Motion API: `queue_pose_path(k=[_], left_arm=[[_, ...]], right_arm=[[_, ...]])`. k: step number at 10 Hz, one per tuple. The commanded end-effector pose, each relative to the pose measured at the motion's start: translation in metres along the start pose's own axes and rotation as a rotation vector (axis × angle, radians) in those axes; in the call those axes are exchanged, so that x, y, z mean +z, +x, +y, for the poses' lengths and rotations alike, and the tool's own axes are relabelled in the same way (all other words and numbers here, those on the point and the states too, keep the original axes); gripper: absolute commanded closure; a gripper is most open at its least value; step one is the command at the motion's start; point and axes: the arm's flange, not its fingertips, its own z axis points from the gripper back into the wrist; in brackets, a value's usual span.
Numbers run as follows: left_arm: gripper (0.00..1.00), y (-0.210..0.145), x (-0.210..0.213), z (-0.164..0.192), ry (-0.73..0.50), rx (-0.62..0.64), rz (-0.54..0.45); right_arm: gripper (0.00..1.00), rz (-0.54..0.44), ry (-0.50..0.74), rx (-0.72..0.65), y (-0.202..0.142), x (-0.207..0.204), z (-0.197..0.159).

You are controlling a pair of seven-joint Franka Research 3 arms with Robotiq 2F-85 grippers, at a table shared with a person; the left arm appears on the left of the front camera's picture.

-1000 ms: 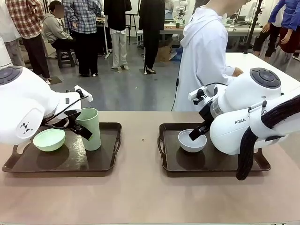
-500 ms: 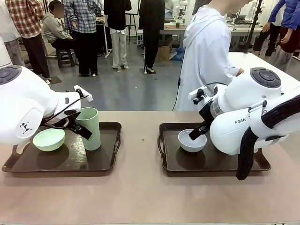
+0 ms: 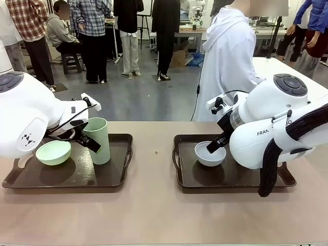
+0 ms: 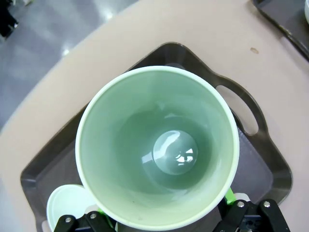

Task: Set up a tray with a mat and arrange the tableware.
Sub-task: Pick up the Picnic Bowl and Reusable plastic cup from the Handle tray in front of the human's position and hold them in the air.

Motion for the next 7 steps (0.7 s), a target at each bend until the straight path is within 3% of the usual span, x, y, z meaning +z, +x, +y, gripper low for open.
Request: queue_pose_path(k=[1,3,5,7], left_arm=[[0.00,0.000,0.000,0.000,0.000,0.000,0.000],[0.00,0.000,0.000,0.000,0.000,0.000,0.000],[0.00,-0.020,0.079,0.001,0.105,0.028,0.029],[0.00,-0.040,0.116,-0.014,0.092,0.039,0.115]], right_arm=[[0.00,0.000,0.000,0.000,0.000,0.000,0.000],[0.00,-0.018,0.031,0.036,0.002,0.011,0.007],[0.00,-0.002,0.022,0.039,0.009,0.061,0.033],[0.00,0.093,0.019,0.045,-0.001,0.100,0.056]])
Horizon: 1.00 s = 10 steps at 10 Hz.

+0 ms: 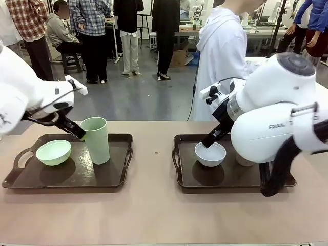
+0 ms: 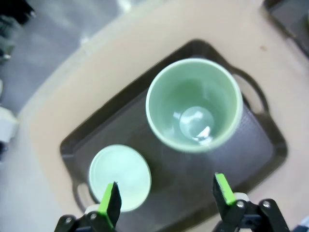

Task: Set up a tray with a mat and arrange the tableware.
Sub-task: Pick up the Picnic Bowl and Reusable plastic cup from the Handle tray in front of the human's position and hold them in the air.

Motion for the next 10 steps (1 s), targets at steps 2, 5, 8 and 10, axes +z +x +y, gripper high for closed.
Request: queue_pose_path(k=[2,5,8,10], left_arm=[[0.00,-0.075,0.055,-0.055,-0.184,0.022,0.147],[0.00,-0.127,0.053,-0.077,-0.289,0.056,0.185],[0.00,-0.032,0.071,-0.064,-0.255,-0.008,0.200],[0.00,-0.031,0.077,-0.041,-0.329,0.084,0.226]], right_arm=[[0.00,0.269,0.005,-0.059,-0.066,0.051,0.038],[0.00,0.451,0.026,-0.094,-0.139,0.043,0.066],[0.00,0.395,0.002,-0.084,-0.050,0.054,0.041],[0.00,0.402,0.072,-0.157,-0.060,0.070,0.023]])
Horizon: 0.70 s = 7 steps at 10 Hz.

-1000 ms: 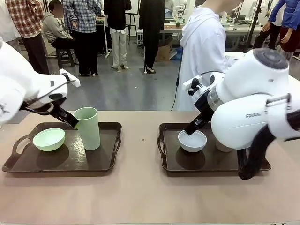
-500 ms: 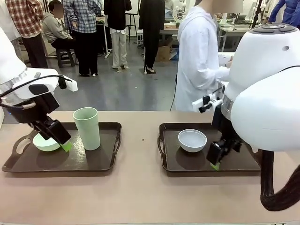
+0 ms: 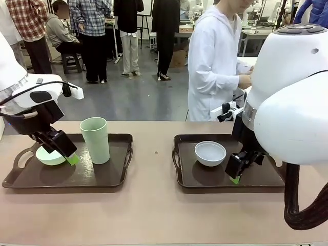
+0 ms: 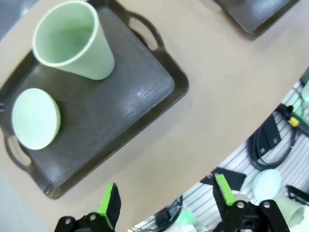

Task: Set up a tray with a mat and arrange the tableware.
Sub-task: Pick up the Picnic Bowl and Reusable plastic cup from the Handle tray in front of the human's position and hold them in the air.

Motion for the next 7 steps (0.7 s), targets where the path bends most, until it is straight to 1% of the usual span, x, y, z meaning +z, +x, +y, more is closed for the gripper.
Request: queue_pose_path(k=[1,2,3,4,5,6,7], left_arm=[[0.00,0.005,0.014,0.048,-0.084,0.088,-0.003],[0.00,-0.004,0.029,0.078,-0.150,0.142,-0.029],[0.00,-0.011,0.030,0.099,-0.231,0.171,-0.052],[0.00,-0.022,0.034,0.113,-0.305,0.175,-0.075],[0.00,-0.032,0.041,0.127,-0.389,0.167,-0.116],[0.00,-0.047,0.044,0.151,-0.501,0.195,-0.214],[0.00,-0.065,0.045,0.174,-0.579,0.251,-0.286]], right_arm=[[0.00,-0.063,0.149,-0.115,-0.025,0.021,-0.052],[0.00,-0.117,0.252,-0.192,-0.049,0.031,-0.083],[0.00,-0.150,0.361,-0.227,-0.068,0.030,-0.109],[0.00,-0.212,0.474,-0.266,-0.085,0.030,-0.133],[0.00,-0.338,0.670,-0.295,-0.101,0.034,-0.161],[0.00,-0.424,0.774,-0.343,-0.117,0.032,-0.191],[0.00,-0.448,0.832,-0.401,-0.127,0.027,-0.209]])
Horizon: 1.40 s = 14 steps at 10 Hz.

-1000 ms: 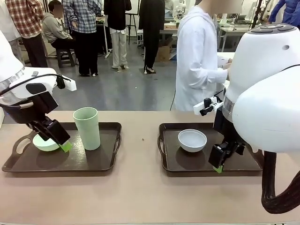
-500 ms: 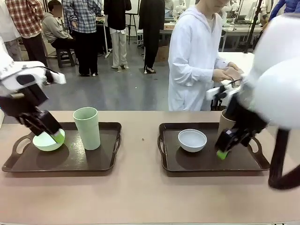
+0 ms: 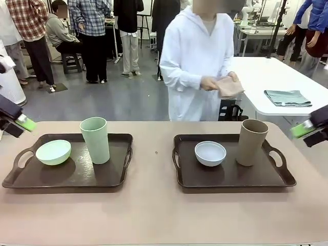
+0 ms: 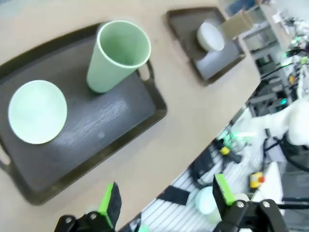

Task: Set up a tray with a mat and arrange the tableware.
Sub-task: Pick up the Picnic Bowl and Reusable plastic cup from the Handle tray in front of the human's position and hold them in the air.

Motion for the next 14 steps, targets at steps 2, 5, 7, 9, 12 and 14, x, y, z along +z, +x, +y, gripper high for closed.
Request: queue_pose_path(k=[2,5,7,9,12,14], left_arm=[[0.00,-0.033,0.029,0.062,-0.243,0.100,-0.244],[0.00,-0.064,0.052,0.092,-0.297,0.196,-0.378],[0.00,-0.061,0.057,0.095,-0.293,0.197,-0.354],[0.00,-0.061,0.054,0.092,-0.257,0.194,-0.343],[0.00,-0.074,0.075,0.123,-0.457,0.289,-0.408],[0.00,-0.089,0.078,0.150,-0.571,0.370,-0.352]], right_arm=[[0.00,-0.065,0.184,-0.131,-0.001,0.011,-0.049],[0.00,-0.090,0.171,-0.261,-0.003,0.015,-0.085],[0.00,-0.101,0.198,-0.201,-0.011,0.016,-0.069],[0.00,-0.094,0.186,-0.245,-0.009,0.015,-0.080],[0.00,-0.142,0.415,-0.382,-0.024,0.050,-0.129],[0.00,-0.173,0.485,-0.394,-0.031,0.052,-0.142]])
